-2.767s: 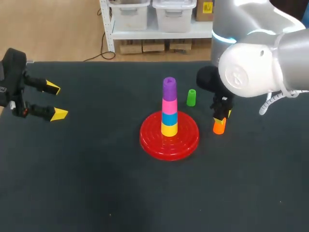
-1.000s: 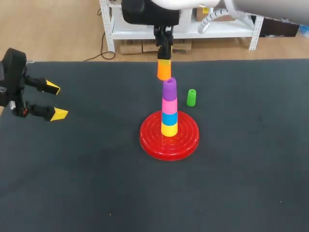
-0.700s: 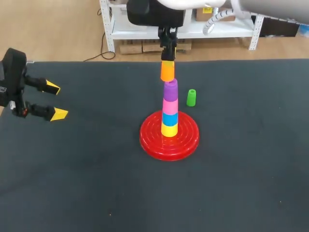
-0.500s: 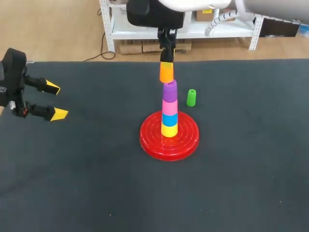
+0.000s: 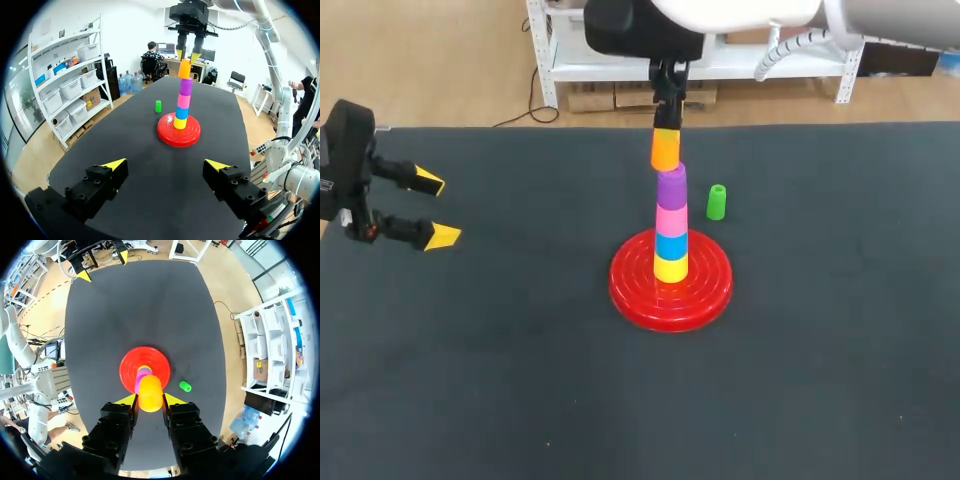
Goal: Pick up and stack the cylinders on the red base in this order: pink,purple,orange,green
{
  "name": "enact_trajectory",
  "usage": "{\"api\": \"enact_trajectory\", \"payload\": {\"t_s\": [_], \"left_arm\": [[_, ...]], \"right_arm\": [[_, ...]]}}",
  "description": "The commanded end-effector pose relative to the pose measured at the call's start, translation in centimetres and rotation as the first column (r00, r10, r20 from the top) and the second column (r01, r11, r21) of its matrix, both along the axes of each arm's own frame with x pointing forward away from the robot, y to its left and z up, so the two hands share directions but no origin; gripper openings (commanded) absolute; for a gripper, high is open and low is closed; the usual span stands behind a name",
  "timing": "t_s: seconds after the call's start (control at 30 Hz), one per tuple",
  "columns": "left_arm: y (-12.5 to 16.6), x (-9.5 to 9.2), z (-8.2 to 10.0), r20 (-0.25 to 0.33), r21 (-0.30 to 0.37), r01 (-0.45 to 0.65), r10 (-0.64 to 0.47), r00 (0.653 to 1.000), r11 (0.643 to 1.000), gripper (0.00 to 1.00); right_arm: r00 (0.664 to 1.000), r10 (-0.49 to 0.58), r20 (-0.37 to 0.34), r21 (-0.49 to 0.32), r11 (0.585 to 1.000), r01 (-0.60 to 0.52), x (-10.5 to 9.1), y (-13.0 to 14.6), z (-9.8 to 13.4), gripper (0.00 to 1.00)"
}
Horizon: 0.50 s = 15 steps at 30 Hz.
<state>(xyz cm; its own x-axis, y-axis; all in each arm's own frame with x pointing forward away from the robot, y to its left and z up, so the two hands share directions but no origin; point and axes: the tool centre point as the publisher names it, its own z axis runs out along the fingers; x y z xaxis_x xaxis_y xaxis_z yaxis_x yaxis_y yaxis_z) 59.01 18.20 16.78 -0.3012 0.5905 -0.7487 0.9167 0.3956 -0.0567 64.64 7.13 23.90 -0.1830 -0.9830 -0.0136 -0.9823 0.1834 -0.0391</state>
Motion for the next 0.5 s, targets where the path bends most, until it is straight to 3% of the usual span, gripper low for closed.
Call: {"api": "enact_trajectory", "payload": {"t_s": [0.03, 0.5], "left_arm": [[0.06, 0.01, -0.20, 0.005, -0.005, 0.001, -0.001, 1.000, 1.000, 1.00], [0.06, 0.01, -0.20, 0.005, -0.005, 0.001, -0.001, 1.000, 1.000, 1.00]], "right_arm": [[1.000, -0.001, 0.011, 0.004, 1.000, 0.001, -0.36, -0.33, -0.01, 0.00], [1.000, -0.002, 0.003, 0.005, 1.000, 0.002, -0.78, -0.50, -0.19, 0.00]]}}
